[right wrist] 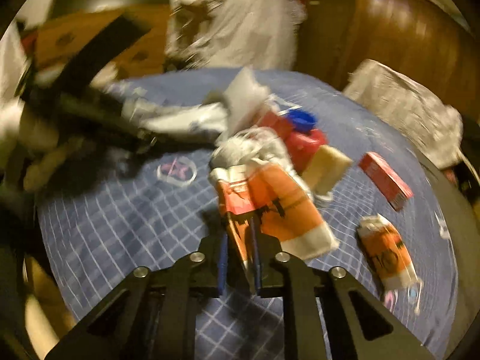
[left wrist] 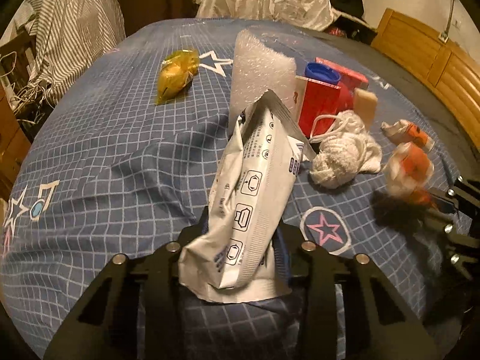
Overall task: Collect trash
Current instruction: 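Grasp the white foil packet with the left tool while the right tool grasps the orange wrapper, then carry the foil packet and orange wrapper over the white bucket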
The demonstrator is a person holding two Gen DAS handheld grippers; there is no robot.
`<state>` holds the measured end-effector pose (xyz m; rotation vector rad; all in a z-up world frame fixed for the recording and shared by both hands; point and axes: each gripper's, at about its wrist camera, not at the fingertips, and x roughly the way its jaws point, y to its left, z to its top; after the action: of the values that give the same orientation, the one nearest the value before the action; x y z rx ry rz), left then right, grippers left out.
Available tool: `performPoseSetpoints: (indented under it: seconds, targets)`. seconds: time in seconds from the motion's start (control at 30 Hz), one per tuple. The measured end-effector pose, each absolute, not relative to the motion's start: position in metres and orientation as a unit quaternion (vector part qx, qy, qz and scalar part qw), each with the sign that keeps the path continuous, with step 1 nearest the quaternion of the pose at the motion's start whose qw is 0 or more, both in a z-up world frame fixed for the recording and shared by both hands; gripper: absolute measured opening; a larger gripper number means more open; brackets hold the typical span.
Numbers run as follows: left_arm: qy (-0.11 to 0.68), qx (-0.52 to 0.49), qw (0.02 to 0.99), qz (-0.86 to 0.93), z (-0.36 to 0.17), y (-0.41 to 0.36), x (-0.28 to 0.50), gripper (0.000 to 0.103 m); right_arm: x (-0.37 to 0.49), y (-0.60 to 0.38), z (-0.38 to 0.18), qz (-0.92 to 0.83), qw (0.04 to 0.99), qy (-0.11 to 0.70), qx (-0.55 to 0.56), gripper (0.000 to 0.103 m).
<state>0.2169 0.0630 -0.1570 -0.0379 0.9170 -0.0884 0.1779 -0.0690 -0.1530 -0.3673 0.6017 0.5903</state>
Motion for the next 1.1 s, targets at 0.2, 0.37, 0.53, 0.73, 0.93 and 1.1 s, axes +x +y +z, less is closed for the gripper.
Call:
performPoseSetpoints:
  seconds: [0.2,0.37,0.53,0.73,0.93,1.1]
  targets:
    - [0.404,-0.026,0.914,-0.038,-0.138,0.064,0.192,0.033,0.151,-0.087,-0.126,0.240,0.934,0.258,-0.062,0.006]
    - [0.364,-0.049,0.930,-0.028,-0.109,0.071,0.160,0.033,0.127,-0.096,-0.101,0.208,0.953,0.219,-0.034,0.006]
    - [0.313,-0.057,0.948,-0.033,-0.075,0.059,0.133,0.033,0.108,-0.103,-0.068,0.174,0.969,0.176,-0.023,0.006]
    - [0.274,-0.064,0.959,-0.045,-0.045,0.045,0.114,0.033,0.084,-0.104,-0.045,0.152,0.977,0.145,-0.027,0.006]
    - [0.241,-0.066,0.967,-0.044,-0.030,0.029,0.098,0.033,0.068,-0.112,-0.024,0.132,0.984,0.119,-0.021,0.006]
    - [0.229,-0.065,0.971,-0.035,-0.023,0.027,0.091,0.033,0.059,-0.116,-0.016,0.125,0.986,0.112,-0.023,0.006]
